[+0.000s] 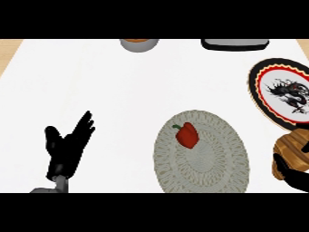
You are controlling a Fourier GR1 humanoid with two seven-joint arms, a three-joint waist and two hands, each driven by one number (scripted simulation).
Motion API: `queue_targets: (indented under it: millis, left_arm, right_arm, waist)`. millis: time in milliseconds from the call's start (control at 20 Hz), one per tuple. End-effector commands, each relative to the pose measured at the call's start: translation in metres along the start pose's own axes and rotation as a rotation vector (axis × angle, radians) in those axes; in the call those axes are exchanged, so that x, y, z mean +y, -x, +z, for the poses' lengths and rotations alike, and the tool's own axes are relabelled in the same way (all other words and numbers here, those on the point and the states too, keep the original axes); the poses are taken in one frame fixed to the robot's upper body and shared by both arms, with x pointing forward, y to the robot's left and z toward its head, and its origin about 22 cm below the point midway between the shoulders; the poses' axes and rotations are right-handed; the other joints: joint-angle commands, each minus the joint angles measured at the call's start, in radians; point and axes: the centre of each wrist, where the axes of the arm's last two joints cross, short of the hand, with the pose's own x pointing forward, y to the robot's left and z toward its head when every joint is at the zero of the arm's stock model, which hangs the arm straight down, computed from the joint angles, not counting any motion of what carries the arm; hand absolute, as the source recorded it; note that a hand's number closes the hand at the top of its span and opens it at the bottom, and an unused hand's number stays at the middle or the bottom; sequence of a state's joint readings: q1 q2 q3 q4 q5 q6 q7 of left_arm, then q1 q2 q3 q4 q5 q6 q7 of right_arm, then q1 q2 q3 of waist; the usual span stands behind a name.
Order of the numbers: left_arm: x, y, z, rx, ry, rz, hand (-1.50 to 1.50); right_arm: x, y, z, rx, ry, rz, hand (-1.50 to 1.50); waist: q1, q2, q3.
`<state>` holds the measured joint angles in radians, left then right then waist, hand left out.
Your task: Pick the croissant from the placemat and place it in the plate
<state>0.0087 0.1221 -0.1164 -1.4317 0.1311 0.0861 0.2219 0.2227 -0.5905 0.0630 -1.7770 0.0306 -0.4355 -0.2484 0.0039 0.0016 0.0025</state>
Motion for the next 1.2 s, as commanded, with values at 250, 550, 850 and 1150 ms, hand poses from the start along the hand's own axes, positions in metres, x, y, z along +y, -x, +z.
queue_targets:
  millis: [250,550,850,1150]
  left_arm:
    - [0.007,0.005,0.005,0.010,0.025,-0.012,0.00]
    - [-0.003,-0.012,-0.008,-0.006,0.007,-0.027,0.00]
    - [-0.016,-0.009,0.003,-0.024,0.055,-0.003,0.00]
    - [-0.014,-0.014,-0.007,-0.032,0.097,-0.043,0.00]
  right_arm:
    - [-0.027,0.080,-0.088,0.029,0.184,0.039,1.50]
    - [-0.027,0.107,-0.132,0.028,0.193,0.029,1.50]
    - [-0.056,0.116,-0.154,0.026,0.222,0.048,1.50]
    - [-0.060,0.129,-0.141,0.263,-0.060,0.272,-1.50]
  waist:
    - [0.027,0.005,0.000]
    - [0.035,0.009,0.001]
    - [0.062,0.018,0.003]
    - [0.097,0.035,0.003]
